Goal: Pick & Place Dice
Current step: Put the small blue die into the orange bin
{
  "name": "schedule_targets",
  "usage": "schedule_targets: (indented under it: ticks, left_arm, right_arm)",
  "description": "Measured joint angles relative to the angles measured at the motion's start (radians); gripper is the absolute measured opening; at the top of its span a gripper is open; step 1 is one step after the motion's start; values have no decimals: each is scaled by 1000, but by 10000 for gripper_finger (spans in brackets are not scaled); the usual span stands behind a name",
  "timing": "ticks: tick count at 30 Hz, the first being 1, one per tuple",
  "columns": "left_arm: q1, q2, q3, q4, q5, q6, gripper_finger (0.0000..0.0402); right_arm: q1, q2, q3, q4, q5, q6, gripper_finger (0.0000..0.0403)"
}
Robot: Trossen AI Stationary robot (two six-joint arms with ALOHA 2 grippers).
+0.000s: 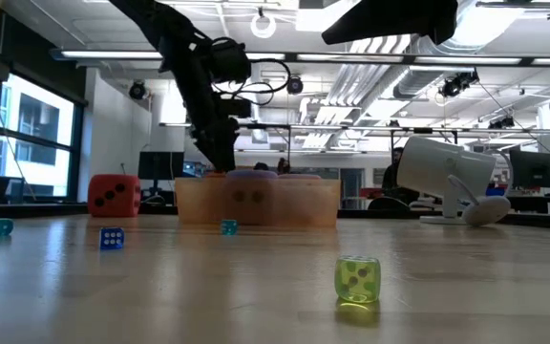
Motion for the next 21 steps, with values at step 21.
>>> schedule_targets:
  ticks: [21]
  left_arm:
    - [-91,-349,0,-280,157,121,397]
  right_arm:
    - [0,0,0,-9,-3,20,258]
